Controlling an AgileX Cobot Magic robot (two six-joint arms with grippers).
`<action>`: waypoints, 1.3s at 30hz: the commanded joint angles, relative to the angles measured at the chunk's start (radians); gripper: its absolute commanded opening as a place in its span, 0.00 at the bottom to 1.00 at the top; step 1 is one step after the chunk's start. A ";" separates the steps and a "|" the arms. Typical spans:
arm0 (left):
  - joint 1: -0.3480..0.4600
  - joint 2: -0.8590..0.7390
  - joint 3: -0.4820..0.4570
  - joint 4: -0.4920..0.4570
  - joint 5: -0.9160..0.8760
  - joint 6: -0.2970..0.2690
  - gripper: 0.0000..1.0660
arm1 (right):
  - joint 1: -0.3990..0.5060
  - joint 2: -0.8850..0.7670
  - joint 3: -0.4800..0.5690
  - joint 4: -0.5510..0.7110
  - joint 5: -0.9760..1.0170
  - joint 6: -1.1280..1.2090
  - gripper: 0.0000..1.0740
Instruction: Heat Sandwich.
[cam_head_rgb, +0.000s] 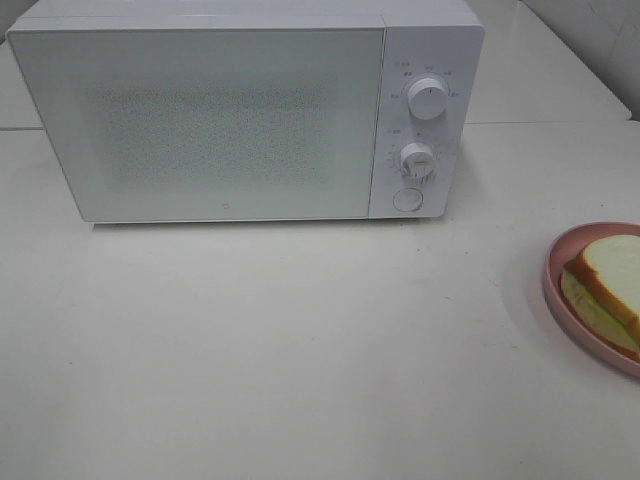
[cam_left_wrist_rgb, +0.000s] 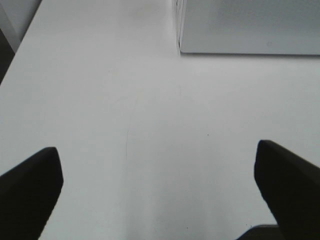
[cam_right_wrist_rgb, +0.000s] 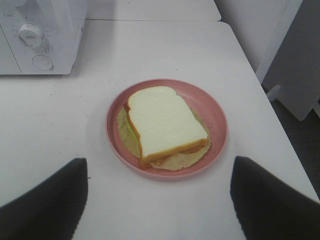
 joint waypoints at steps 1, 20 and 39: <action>-0.003 -0.054 0.001 -0.004 -0.018 -0.007 0.94 | -0.006 -0.026 -0.002 -0.004 -0.012 0.001 0.71; -0.003 -0.053 0.001 -0.006 -0.018 -0.006 0.94 | -0.006 -0.022 -0.002 -0.004 -0.012 0.001 0.71; -0.003 -0.053 0.001 -0.006 -0.018 -0.006 0.94 | -0.006 -0.022 -0.002 -0.004 -0.012 0.001 0.71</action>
